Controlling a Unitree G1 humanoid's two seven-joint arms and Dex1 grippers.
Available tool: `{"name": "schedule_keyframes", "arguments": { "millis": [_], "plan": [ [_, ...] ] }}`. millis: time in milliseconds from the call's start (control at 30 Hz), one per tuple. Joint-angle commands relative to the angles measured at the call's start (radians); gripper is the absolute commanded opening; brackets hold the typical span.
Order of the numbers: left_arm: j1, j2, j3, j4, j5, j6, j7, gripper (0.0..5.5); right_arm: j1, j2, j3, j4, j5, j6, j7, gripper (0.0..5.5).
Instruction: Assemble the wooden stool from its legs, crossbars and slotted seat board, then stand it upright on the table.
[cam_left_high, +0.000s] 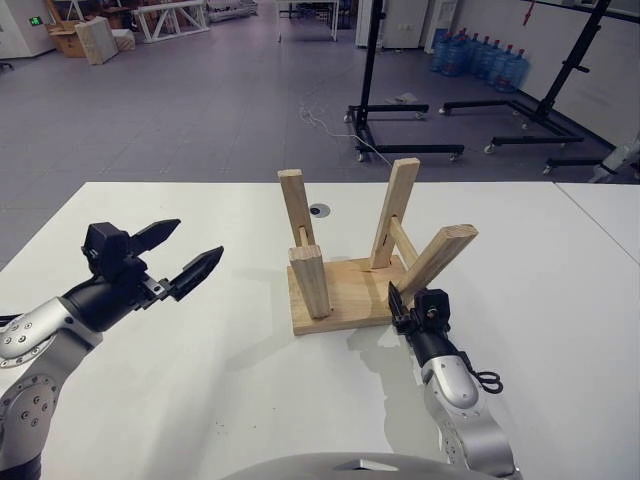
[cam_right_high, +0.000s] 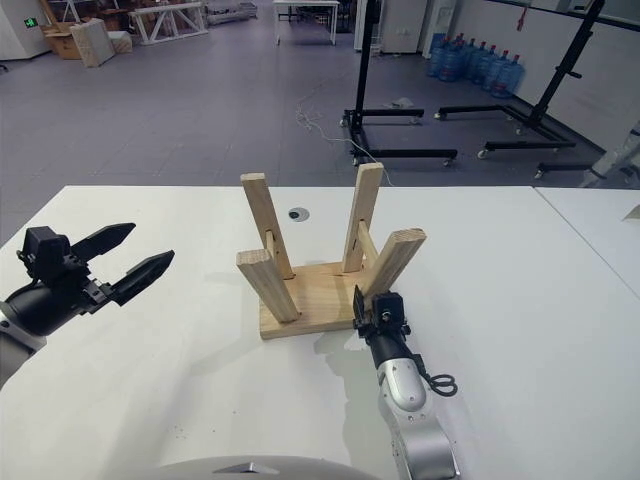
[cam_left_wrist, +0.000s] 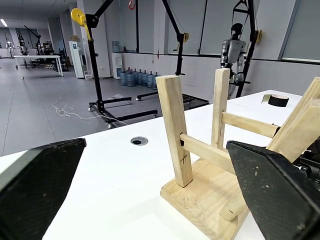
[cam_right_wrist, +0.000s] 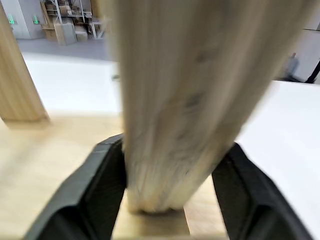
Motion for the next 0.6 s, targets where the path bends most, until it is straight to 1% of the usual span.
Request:
{"name": "schedule_keyframes", "arguments": {
  "millis": [33, 100, 300, 433, 500, 600],
  "plan": [
    [0.016, -0.012, -0.008, -0.022, 0.023, -0.008, 0.013, 5.18, 0.042, -0.066, -0.013, 0.087, -0.051, 0.148, 0.042, 3.14],
    [0.024, -0.023, -0.006, -0.029, 0.029, -0.015, 0.019, 5.18, 0.028, -0.086, -0.036, 0.069, -0.013, 0.157, 0.101, 3.45],
    [0.09, -0.089, 0.002, -0.064, 0.07, -0.064, 0.058, 5.18, -0.063, -0.197, -0.165, 0.056, 0.125, 0.17, 0.305, 4.38],
    [0.131, -0.134, -0.003, -0.075, 0.1, -0.106, 0.073, 5.18, -0.132, -0.315, -0.241, 0.101, 0.272, 0.161, 0.548, 4.41],
    [0.129, -0.145, -0.017, -0.066, 0.116, -0.123, 0.074, 5.18, -0.198, -0.365, -0.28, 0.155, 0.36, 0.184, 0.671, 4.41],
    [0.116, -0.152, -0.03, -0.057, 0.128, -0.138, 0.073, 5.18, -0.282, -0.421, -0.305, 0.223, 0.436, 0.194, 0.809, 4.41]
  ]
}}
